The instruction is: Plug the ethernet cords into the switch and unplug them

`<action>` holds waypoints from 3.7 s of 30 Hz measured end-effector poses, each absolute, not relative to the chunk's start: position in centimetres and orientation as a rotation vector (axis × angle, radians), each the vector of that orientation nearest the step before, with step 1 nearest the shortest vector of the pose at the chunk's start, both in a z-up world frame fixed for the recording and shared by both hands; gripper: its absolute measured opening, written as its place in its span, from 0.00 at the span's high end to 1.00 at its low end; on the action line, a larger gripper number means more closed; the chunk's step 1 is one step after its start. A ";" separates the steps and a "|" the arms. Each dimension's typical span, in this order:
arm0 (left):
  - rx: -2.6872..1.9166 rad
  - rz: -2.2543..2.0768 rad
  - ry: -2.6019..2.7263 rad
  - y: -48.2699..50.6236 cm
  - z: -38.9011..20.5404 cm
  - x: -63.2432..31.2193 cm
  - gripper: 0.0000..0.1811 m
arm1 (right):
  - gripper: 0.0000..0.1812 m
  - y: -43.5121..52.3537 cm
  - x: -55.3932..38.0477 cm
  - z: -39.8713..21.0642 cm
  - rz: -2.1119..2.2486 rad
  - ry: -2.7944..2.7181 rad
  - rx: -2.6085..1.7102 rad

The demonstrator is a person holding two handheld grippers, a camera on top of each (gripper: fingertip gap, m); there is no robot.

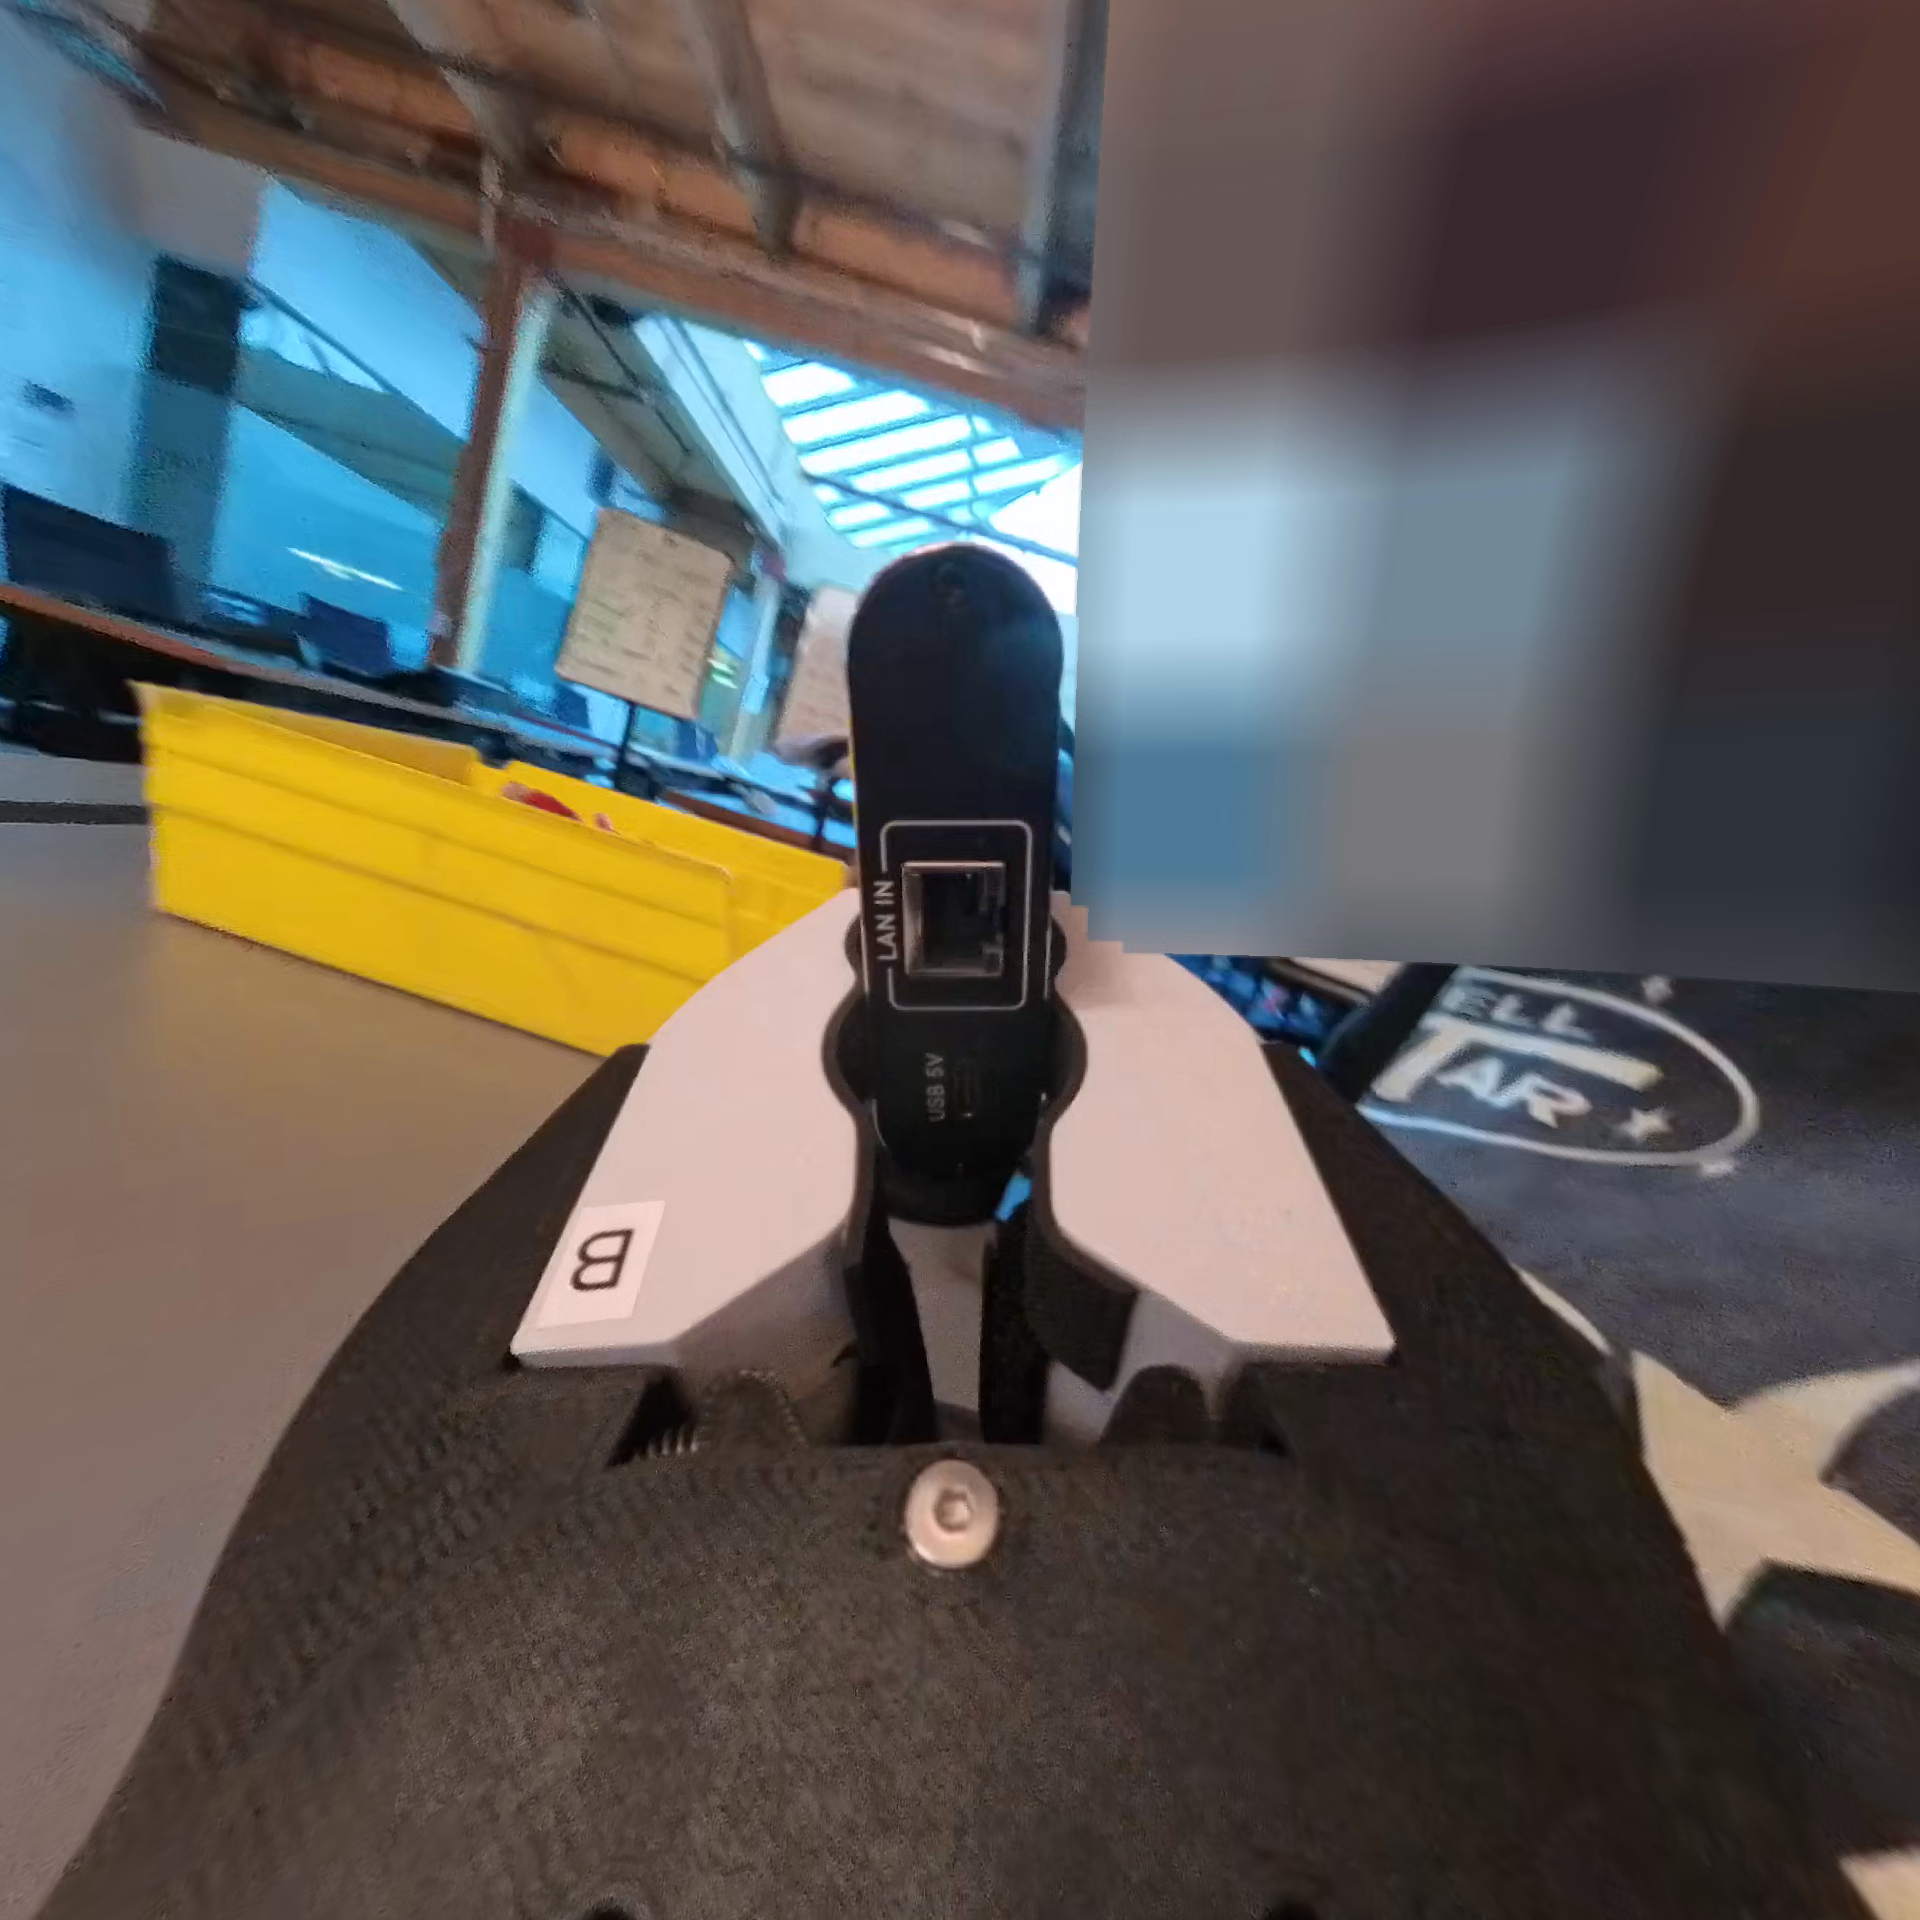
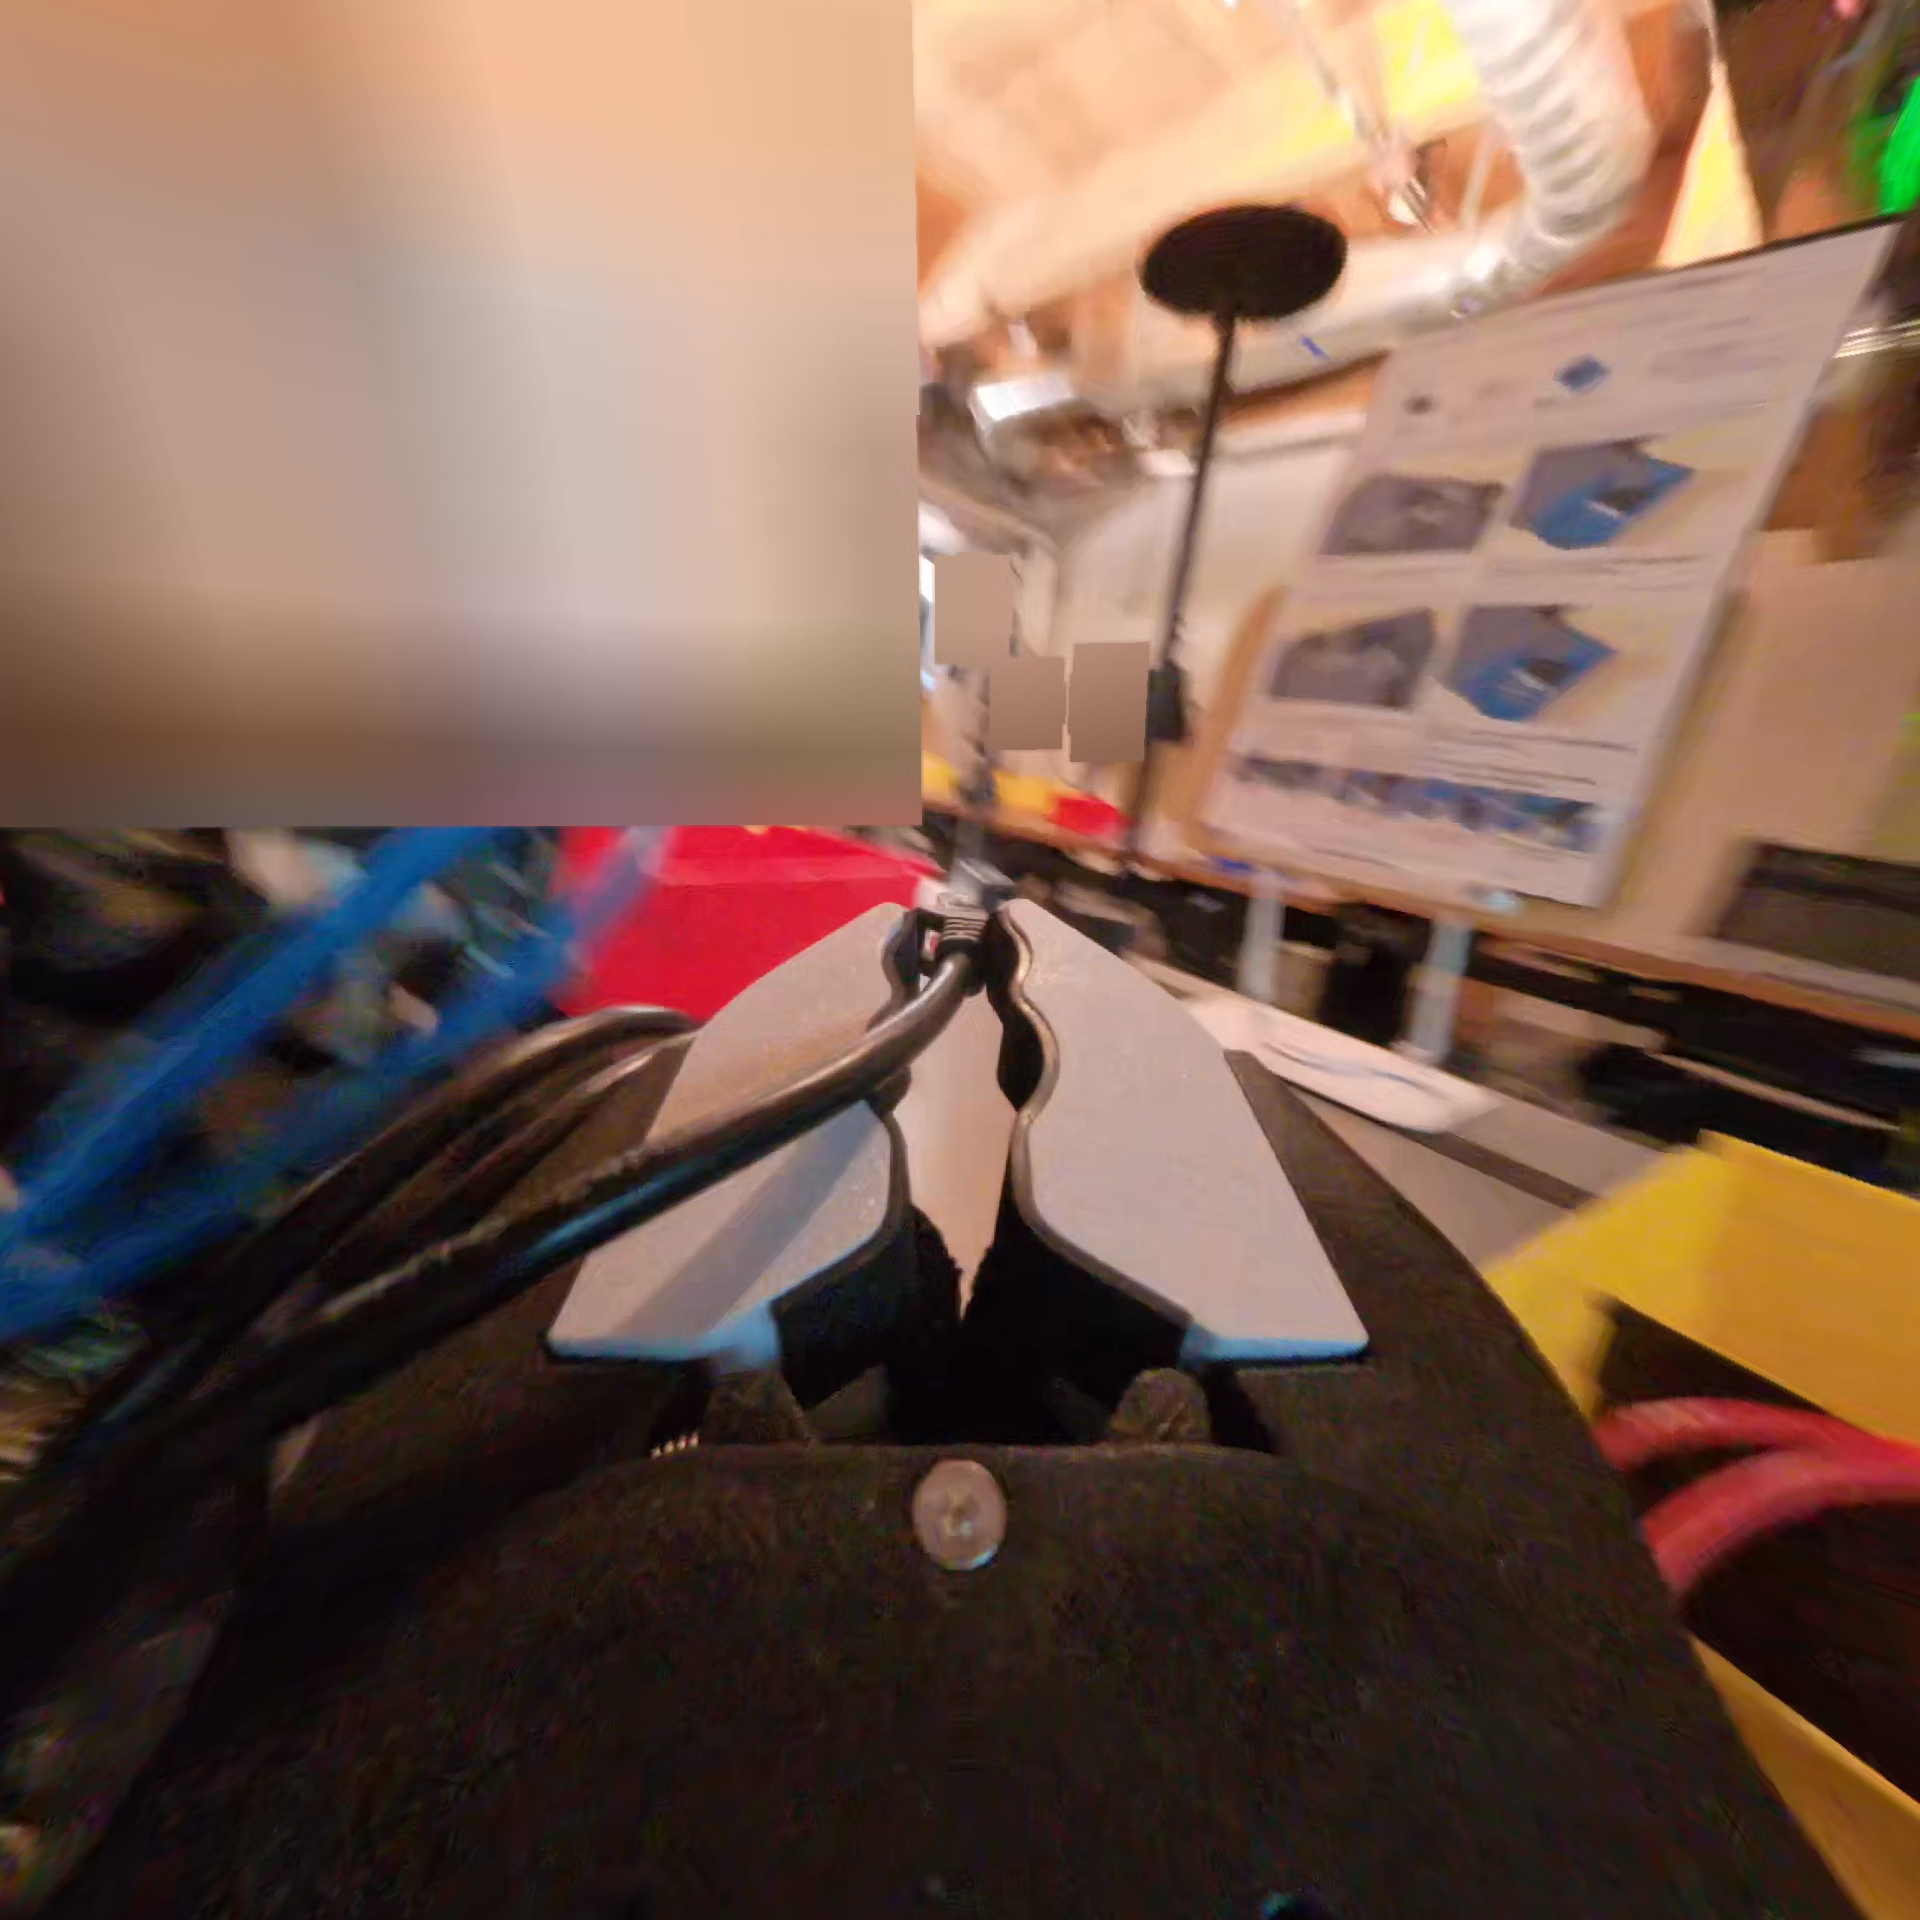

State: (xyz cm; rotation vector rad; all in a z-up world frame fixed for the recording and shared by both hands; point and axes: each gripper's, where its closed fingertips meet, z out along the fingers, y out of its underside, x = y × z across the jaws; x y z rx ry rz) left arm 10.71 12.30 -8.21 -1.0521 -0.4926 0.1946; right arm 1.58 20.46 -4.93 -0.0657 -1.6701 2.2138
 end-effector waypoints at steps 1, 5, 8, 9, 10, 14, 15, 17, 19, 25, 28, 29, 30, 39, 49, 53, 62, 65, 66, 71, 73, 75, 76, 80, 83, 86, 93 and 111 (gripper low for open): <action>-1.034 0.235 -0.529 12.0 -8.2 10.0 0.86 | 0.94 20.1 2.8 -4.0 2.291 -1.703 -0.015; -1.022 0.214 -0.598 12.1 -8.6 7.9 0.86 | 0.93 16.6 5.6 -6.5 2.185 -1.951 0.164; -1.017 0.223 -0.582 12.1 -8.5 8.1 0.86 | 0.94 17.8 3.0 -8.0 2.191 -2.041 -0.031; -1.014 0.224 -0.576 12.1 -8.4 8.3 0.86 | 0.93 18.1 2.5 -8.3 2.195 -2.067 -0.064; -1.001 0.221 -0.578 12.0 -8.4 8.3 0.86 | 0.93 18.4 2.3 -8.4 2.186 -2.080 -0.079; -0.890 0.177 -0.599 10.7 -7.9 8.3 0.86 | 0.93 19.7 1.0 -7.3 2.016 -2.048 -0.058; -0.889 0.179 -0.603 10.7 -8.0 8.2 0.86 | 0.92 20.4 0.4 -6.6 1.963 -2.013 -0.061; -0.922 0.197 -0.603 11.1 -8.2 8.2 0.86 | 0.93 22.3 -1.2 -4.8 1.838 -1.944 -0.083; -0.919 0.202 -0.603 11.1 -8.1 8.2 0.86 | 0.93 24.8 -3.2 -2.3 1.666 -1.889 -0.120; -0.917 0.212 -0.600 11.0 -8.1 8.2 0.86 | 0.93 37.1 -10.9 7.6 0.809 -1.520 -0.411; -0.917 0.204 -0.611 11.0 -8.2 8.1 0.86 | 0.93 42.1 -13.9 5.6 0.511 -1.488 -0.685; -0.920 0.203 -0.609 11.0 -8.2 8.1 0.86 | 0.93 42.6 -14.9 3.7 0.481 -1.526 -0.746; -0.920 0.202 -0.607 11.0 -8.2 8.1 0.86 | 0.93 42.6 -15.9 1.6 0.470 -1.576 -0.789; -0.918 0.169 -0.593 11.2 -8.1 8.3 0.86 | 0.92 43.2 -19.4 -7.9 0.167 -1.910 -0.950; -0.915 0.168 -0.590 11.1 -8.1 8.4 0.86 | 0.59 37.0 -15.6 -10.1 0.618 -2.331 -0.889; -0.915 0.165 -0.592 11.2 -8.1 8.4 0.86 | 0.63 32.0 -12.9 -1.9 1.292 -2.105 -0.608; -0.914 0.164 -0.597 11.2 -8.1 8.3 0.86 | 0.75 20.2 2.8 4.7 2.336 -1.989 0.262; -0.912 0.165 -0.597 11.2 -8.1 8.3 0.86 | 0.70 15.9 6.6 -1.4 2.308 -2.351 0.432; -0.911 0.165 -0.597 11.2 -8.1 8.4 0.86 | 0.70 14.9 7.4 -3.4 2.269 -2.454 0.459; -0.908 0.166 -0.594 11.3 -8.1 8.4 0.86 | 0.73 12.3 8.7 -8.1 2.218 -2.698 0.425; -0.906 0.167 -0.593 11.3 -8.1 8.5 0.86 | 0.75 12.3 8.2 -8.1 2.267 -2.707 0.357; -0.905 0.167 -0.595 11.3 -8.0 8.4 0.86 | 0.75 12.7 8.0 -8.6 2.285 -2.725 0.308; -0.905 0.167 -0.595 11.3 -8.1 8.4 0.86 | 0.75 13.0 8.0 -9.2 2.265 -2.756 0.296; -0.907 0.168 -0.596 11.3 -8.0 8.3 0.86 | 0.78 14.3 8.0 -11.3 2.323 -2.728 0.186; -0.908 0.169 -0.597 11.3 -8.0 8.2 0.86 | 0.85 15.1 7.8 -9.5 2.582 -2.552 0.106; -0.908 0.172 -0.598 11.4 -7.9 8.2 0.86 | 0.84 14.8 7.5 -9.6 2.577 -2.516 0.074; -0.908 0.170 -0.600 11.4 -7.9 7.9 0.86 | 0.88 13.6 8.7 -10.6 2.516 -2.574 0.094; -1.534 0.275 -0.600 13.0 -10.4 8.6 0.66 | 0.93 13.6 9.4 -11.1 2.387 -2.557 0.276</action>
